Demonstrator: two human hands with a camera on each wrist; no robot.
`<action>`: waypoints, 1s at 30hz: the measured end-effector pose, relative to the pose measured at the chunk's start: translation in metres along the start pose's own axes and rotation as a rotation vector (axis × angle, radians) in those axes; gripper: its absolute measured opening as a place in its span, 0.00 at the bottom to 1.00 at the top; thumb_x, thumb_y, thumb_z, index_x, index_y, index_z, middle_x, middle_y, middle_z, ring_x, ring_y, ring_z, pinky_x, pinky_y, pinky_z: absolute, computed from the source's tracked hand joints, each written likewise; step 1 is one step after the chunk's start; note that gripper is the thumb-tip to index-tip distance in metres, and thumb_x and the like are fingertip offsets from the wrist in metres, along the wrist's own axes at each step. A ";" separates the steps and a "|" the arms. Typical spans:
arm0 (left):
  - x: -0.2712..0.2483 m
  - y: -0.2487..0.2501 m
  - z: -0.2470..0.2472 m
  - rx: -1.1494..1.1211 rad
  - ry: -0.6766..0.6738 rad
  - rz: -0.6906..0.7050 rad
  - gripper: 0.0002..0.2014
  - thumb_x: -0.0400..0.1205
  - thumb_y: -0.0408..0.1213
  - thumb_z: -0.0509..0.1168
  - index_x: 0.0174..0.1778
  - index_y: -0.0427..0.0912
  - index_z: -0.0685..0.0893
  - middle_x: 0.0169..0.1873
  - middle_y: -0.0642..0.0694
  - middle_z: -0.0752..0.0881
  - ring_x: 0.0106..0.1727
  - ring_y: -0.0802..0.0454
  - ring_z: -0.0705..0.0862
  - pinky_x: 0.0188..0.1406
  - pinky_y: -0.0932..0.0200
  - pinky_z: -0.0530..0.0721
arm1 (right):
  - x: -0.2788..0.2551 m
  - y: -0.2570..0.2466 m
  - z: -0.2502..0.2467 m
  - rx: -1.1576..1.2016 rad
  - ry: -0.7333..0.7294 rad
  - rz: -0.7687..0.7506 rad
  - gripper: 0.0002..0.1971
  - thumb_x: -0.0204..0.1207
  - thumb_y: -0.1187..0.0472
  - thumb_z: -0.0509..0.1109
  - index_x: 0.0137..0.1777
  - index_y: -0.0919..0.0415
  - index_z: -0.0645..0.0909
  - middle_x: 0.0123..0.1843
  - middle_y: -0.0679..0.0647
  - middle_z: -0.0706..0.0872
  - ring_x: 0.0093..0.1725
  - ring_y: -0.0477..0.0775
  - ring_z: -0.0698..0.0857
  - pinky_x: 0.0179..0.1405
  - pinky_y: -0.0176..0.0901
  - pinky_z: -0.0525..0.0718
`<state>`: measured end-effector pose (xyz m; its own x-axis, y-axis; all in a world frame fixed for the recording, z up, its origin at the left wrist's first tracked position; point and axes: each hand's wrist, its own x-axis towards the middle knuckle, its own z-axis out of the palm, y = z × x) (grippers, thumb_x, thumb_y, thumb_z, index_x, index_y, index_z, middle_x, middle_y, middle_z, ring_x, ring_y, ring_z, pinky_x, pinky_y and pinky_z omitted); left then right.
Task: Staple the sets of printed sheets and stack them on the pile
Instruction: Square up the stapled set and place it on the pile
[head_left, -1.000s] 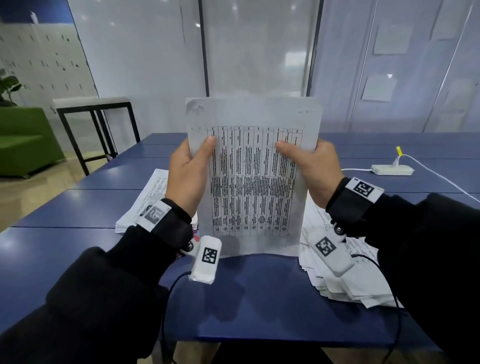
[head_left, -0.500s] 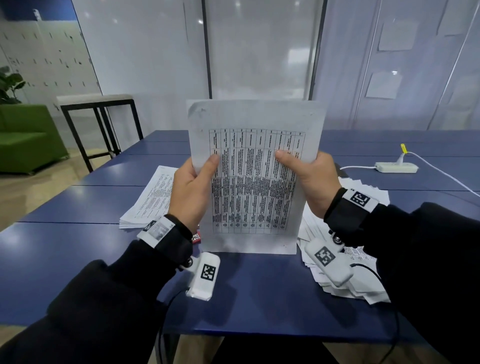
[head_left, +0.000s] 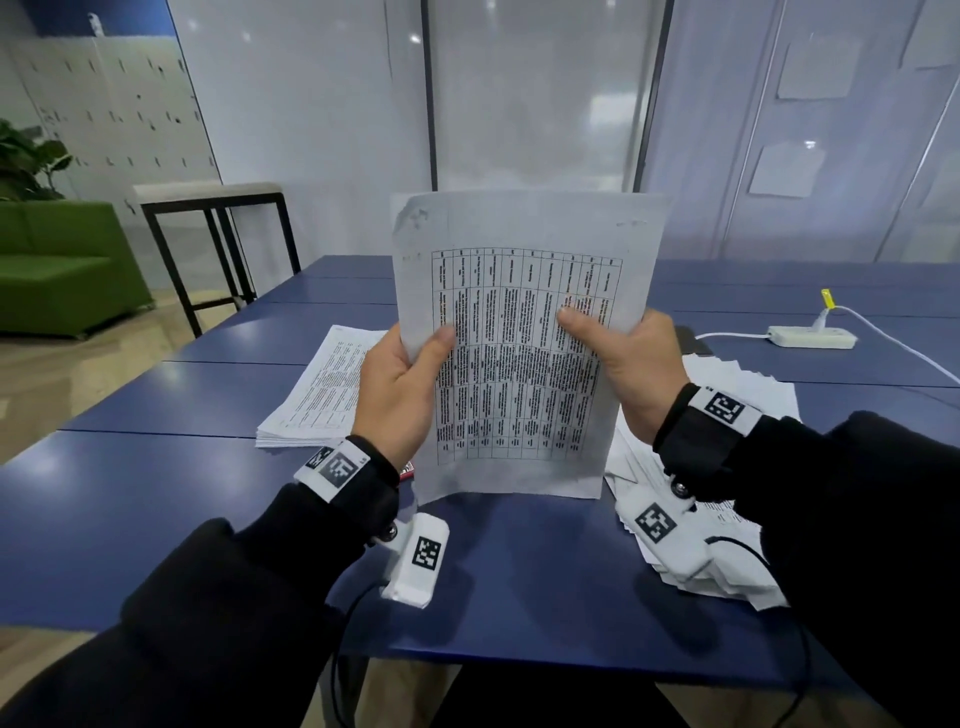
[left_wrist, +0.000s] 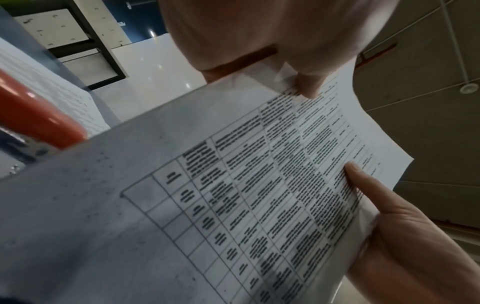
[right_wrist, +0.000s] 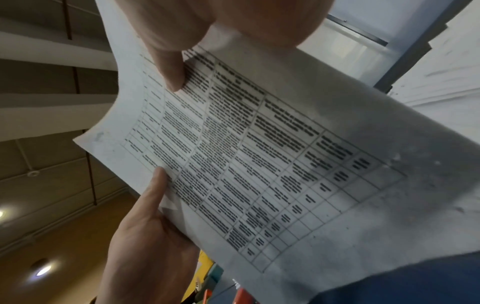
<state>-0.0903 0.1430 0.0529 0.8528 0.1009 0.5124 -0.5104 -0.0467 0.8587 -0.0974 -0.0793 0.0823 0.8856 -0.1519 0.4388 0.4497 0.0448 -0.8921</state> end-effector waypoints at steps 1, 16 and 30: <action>0.000 -0.001 -0.002 0.012 -0.005 0.006 0.14 0.91 0.41 0.66 0.70 0.42 0.87 0.64 0.52 0.91 0.69 0.55 0.88 0.75 0.43 0.83 | 0.001 -0.001 0.000 -0.008 0.004 -0.001 0.10 0.77 0.64 0.81 0.57 0.57 0.90 0.55 0.50 0.95 0.59 0.51 0.93 0.62 0.45 0.89; 0.047 0.096 -0.188 0.625 0.178 0.098 0.05 0.89 0.41 0.67 0.56 0.49 0.89 0.40 0.55 0.93 0.36 0.66 0.90 0.28 0.73 0.84 | 0.030 0.033 0.112 -0.285 -0.534 0.403 0.24 0.88 0.38 0.60 0.54 0.58 0.86 0.55 0.61 0.93 0.50 0.58 0.88 0.49 0.51 0.84; 0.012 0.085 -0.230 0.734 0.089 -0.074 0.05 0.87 0.44 0.70 0.47 0.55 0.91 0.41 0.64 0.93 0.43 0.55 0.93 0.47 0.53 0.91 | -0.026 0.087 0.129 -1.146 -1.080 -0.046 0.16 0.87 0.47 0.67 0.60 0.62 0.77 0.58 0.60 0.87 0.54 0.63 0.85 0.51 0.52 0.81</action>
<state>-0.1492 0.3686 0.1291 0.8542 0.2079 0.4765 -0.2203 -0.6855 0.6940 -0.0667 0.0557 0.0071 0.7608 0.6390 -0.1135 0.5977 -0.7580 -0.2613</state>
